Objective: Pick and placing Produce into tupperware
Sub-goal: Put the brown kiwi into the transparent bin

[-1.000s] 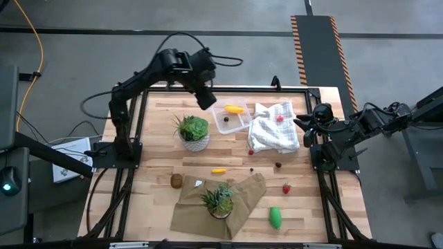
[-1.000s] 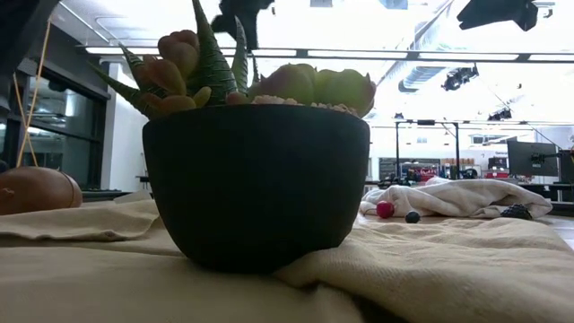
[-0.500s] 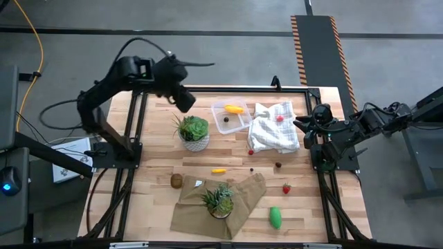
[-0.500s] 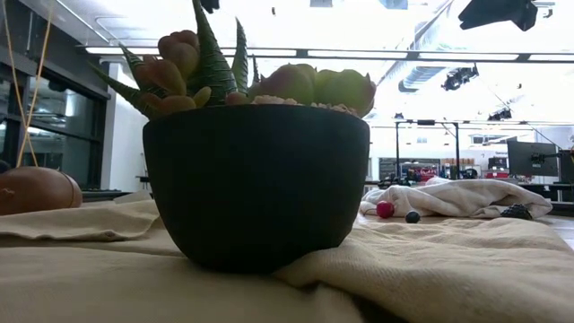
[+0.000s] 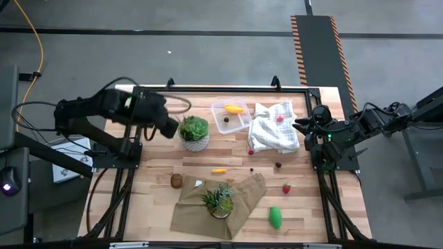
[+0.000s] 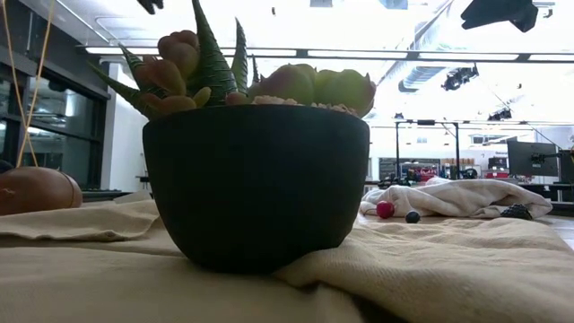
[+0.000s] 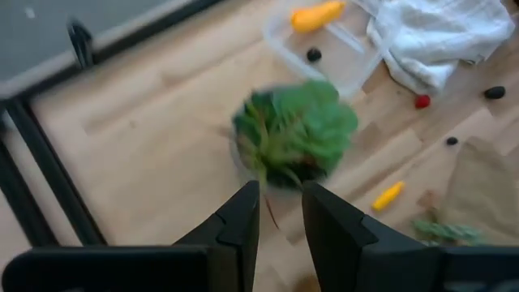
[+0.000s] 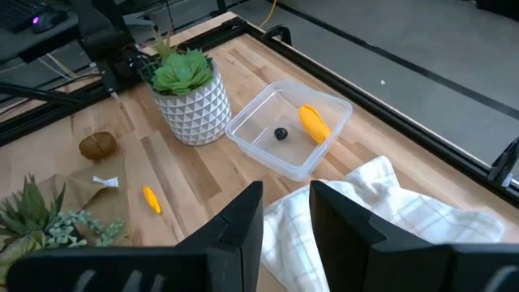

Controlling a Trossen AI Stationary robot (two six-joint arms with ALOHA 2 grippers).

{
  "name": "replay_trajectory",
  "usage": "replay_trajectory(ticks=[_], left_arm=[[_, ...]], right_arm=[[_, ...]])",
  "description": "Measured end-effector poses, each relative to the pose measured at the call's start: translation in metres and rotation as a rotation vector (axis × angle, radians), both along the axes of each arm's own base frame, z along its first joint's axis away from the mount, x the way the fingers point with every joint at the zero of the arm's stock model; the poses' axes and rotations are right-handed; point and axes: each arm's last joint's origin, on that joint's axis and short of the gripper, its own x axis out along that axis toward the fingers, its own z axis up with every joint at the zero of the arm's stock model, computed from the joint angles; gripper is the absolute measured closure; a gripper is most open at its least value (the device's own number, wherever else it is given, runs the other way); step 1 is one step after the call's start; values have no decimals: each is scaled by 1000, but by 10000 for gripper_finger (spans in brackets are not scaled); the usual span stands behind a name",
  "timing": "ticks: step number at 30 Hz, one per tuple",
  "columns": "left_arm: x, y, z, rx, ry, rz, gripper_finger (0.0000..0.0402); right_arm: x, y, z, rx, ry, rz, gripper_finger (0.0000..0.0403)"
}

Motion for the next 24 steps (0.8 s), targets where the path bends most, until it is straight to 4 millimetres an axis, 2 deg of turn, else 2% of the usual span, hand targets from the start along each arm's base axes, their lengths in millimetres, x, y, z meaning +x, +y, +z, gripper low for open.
replay_trajectory(ticks=[4,10,20,24], left_arm=[[-1,-18,-11,-65,-34,60,316],[2,-34,-14,-183,-85,144,324],[15,-43,-23,-297,-87,277,393],[27,-46,-32,-338,-43,311,393]], right_arm=[[0,0,0,0,0,0,308],[0,0,0,0,0,0,308],[0,0,0,-13,7,10,308],[0,0,0,-19,12,19,308]])
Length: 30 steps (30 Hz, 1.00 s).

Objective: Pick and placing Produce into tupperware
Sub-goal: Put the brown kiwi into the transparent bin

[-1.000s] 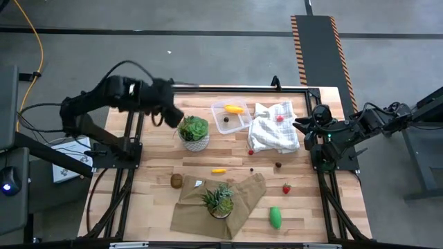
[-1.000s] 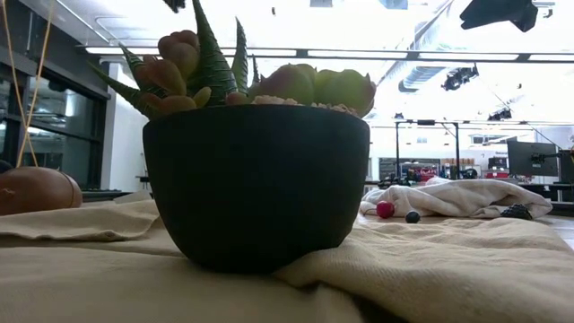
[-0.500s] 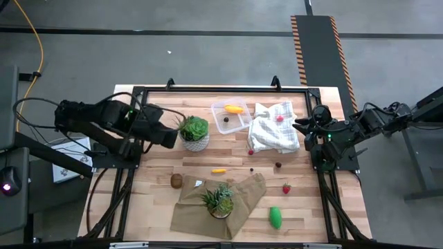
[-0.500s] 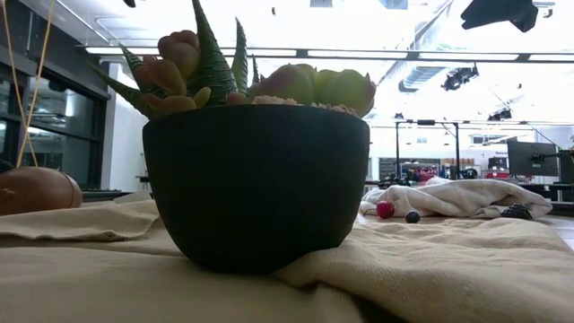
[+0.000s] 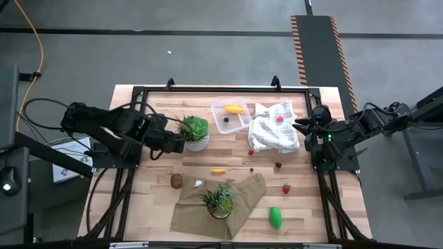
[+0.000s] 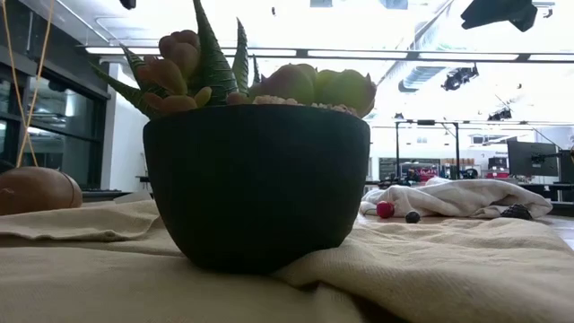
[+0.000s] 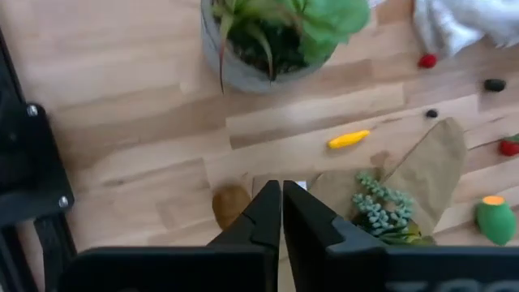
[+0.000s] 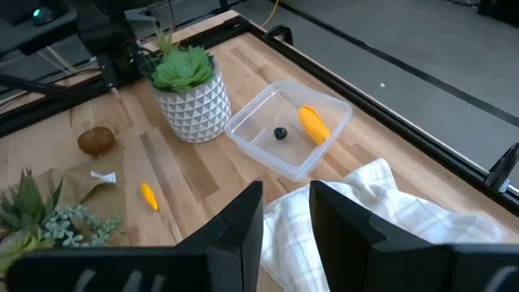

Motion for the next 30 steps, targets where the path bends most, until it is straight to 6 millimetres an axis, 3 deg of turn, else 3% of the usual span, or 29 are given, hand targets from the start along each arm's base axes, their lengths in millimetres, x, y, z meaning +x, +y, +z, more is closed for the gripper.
replay_trajectory(ticks=[9,17,26,30], left_arm=[[20,-13,-17,-97,79,67,385],[32,-36,-33,-135,126,170,385],[53,-50,-57,-99,205,223,384],[61,-54,-69,-100,251,229,358]], right_arm=[[0,2,-1,-22,46,100,308],[0,3,-1,-61,84,182,308],[-3,2,0,-88,88,216,308],[-7,1,1,-82,80,244,308]])
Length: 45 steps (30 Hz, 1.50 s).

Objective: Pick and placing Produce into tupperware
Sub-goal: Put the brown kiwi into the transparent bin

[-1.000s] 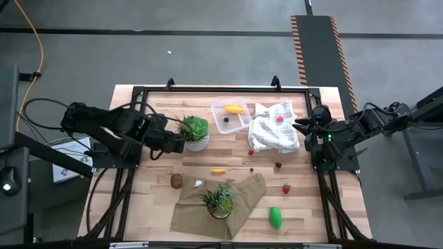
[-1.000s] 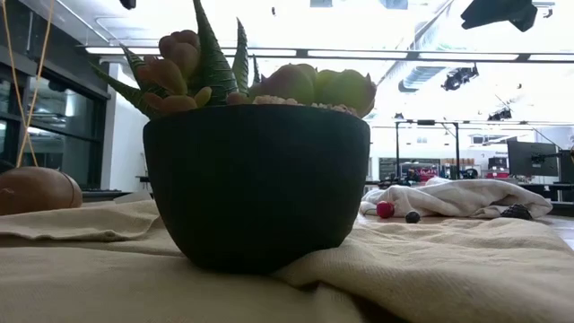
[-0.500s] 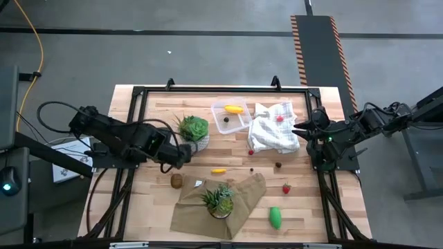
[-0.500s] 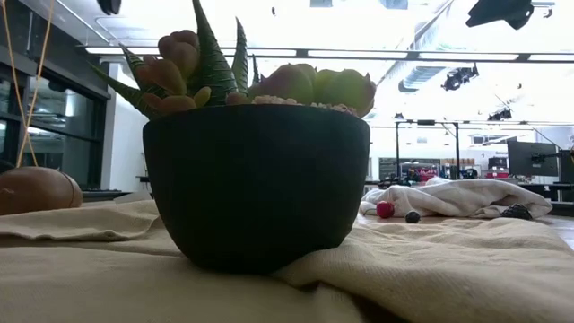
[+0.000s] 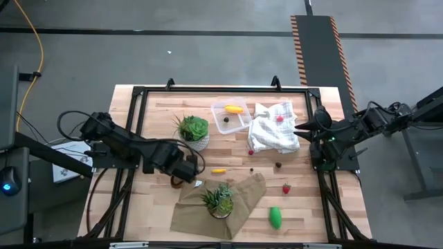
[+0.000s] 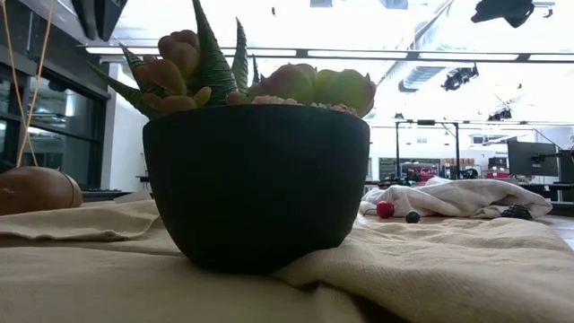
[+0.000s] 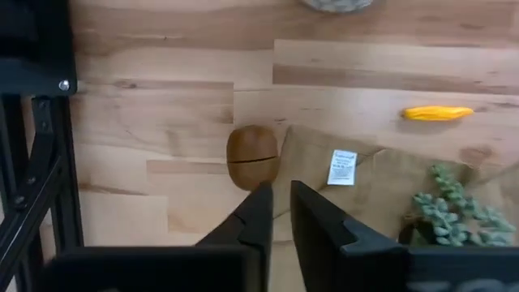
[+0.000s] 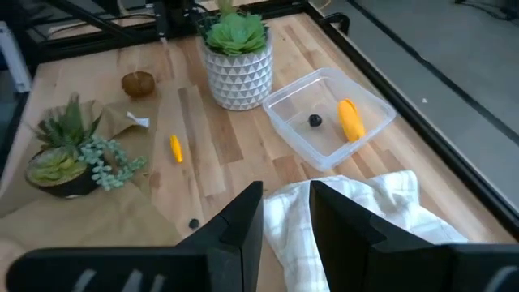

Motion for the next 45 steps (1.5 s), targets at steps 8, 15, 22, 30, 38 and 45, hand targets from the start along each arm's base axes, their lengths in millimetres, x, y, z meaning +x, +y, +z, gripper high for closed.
replay_trajectory(ticks=[8,15,22,30,38,45], left_arm=[[5,-18,-14,-17,44,130,221],[9,-20,-20,-2,59,156,140],[4,-20,-37,-47,128,167,122],[7,-21,-60,-52,88,162,122],[7,-21,-78,-66,76,162,121],[-1,-16,-92,-124,116,184,121]], right_arm=[[-8,-3,2,14,-24,15,308],[-10,-4,2,-13,-26,36,308],[-10,-3,2,-22,-19,64,308],[-10,-3,2,-18,-18,69,308],[-10,-3,2,-22,-17,72,308],[-10,-3,2,-21,-17,72,308]])
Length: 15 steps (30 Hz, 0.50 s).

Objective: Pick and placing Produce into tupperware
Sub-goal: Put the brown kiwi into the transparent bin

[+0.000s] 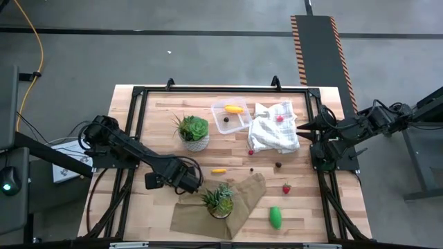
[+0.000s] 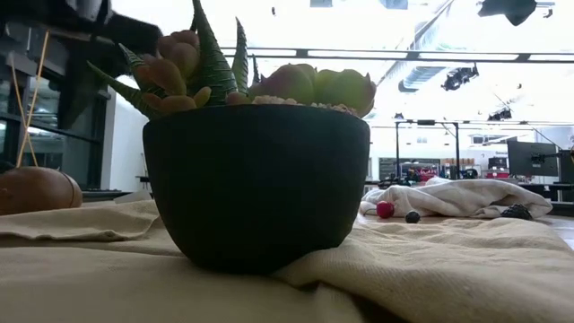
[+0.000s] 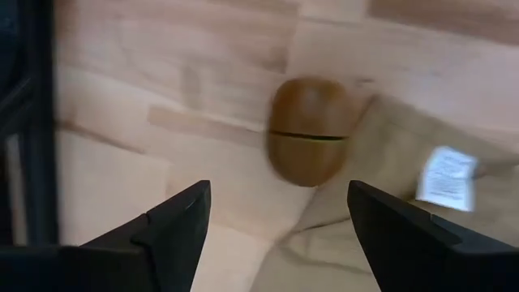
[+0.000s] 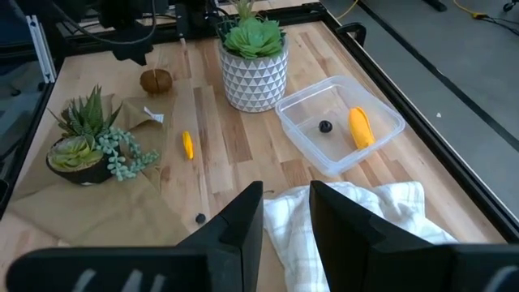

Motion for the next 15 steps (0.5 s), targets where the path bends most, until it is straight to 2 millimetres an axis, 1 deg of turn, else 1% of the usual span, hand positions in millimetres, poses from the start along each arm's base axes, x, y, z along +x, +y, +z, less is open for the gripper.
replay_trajectory(ticks=[4,6,11,15], left_arm=[[-5,6,-6,-14,-54,13,121],[-7,8,-5,0,-63,16,121],[-6,16,-5,8,-64,-8,121],[-4,25,-16,-15,-86,-25,121]], right_arm=[[0,0,0,0,0,0,308],[0,0,0,1,0,-1,308],[0,0,0,2,-1,-3,308],[0,0,0,-1,-2,-7,308]])
